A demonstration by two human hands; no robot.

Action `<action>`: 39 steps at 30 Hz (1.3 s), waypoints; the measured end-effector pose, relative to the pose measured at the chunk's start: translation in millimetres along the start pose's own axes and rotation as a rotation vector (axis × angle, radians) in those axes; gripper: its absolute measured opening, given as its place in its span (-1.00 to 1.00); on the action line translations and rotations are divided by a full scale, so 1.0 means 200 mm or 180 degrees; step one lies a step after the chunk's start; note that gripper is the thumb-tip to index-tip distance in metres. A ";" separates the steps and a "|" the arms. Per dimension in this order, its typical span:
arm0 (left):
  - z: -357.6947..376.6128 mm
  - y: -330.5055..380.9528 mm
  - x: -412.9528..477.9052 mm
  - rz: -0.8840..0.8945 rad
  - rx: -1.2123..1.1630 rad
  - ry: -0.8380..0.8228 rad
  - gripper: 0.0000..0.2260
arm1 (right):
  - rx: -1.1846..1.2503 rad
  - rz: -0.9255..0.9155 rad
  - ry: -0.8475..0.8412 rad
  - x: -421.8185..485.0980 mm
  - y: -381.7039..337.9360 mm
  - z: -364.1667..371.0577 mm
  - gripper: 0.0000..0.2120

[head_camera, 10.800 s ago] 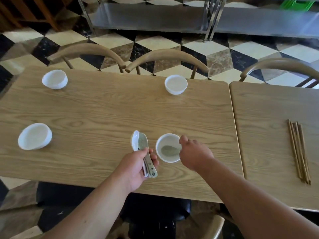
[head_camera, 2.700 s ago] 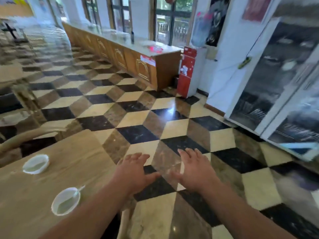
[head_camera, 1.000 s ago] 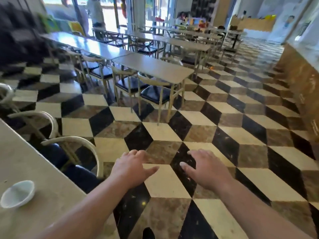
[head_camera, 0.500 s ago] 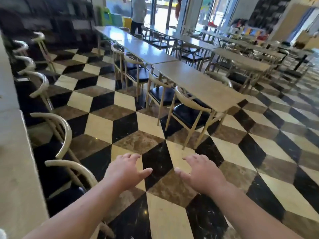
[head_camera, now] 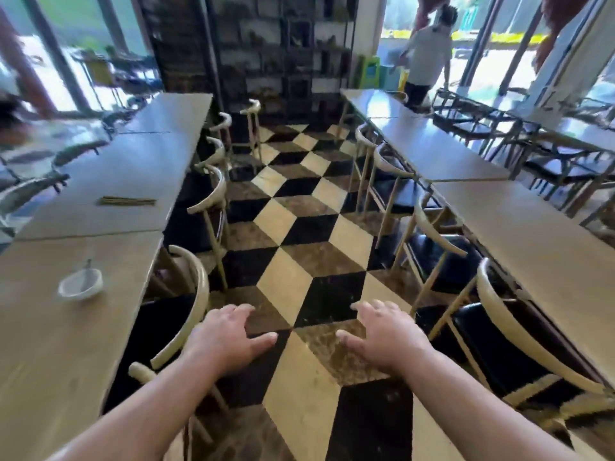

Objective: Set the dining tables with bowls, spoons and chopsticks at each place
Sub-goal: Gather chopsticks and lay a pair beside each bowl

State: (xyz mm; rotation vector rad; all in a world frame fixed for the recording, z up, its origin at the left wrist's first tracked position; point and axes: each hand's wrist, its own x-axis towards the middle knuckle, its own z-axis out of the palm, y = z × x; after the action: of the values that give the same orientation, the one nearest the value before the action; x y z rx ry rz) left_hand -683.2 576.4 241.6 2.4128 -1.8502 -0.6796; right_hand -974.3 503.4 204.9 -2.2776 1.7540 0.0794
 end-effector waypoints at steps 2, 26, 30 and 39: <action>-0.09 -0.01 0.16 -0.0215 -0.0080 0.0102 -0.19 | 0.0001 -0.0273 -0.0003 0.28 -0.04 -0.10 -0.10; -1.00 -0.54 2.70 -0.0950 -0.0393 0.0648 -0.16 | -0.0195 -0.1416 0.0065 3.23 -0.95 -0.70 -0.20; -1.04 -0.80 2.98 -0.1487 -0.0508 0.0788 -0.17 | -0.0260 -0.1864 -0.0128 3.71 -1.21 -0.60 -0.21; -1.27 -1.34 3.18 -0.2882 -0.1105 0.1056 -0.15 | -0.0460 -0.3117 -0.0710 4.50 -2.14 -0.57 -0.23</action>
State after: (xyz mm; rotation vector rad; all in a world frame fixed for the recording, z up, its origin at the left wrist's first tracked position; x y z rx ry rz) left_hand -221.0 6.5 191.2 2.7871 -0.4156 -0.4954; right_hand -337.8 -271.6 206.7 -2.8212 0.4170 0.2529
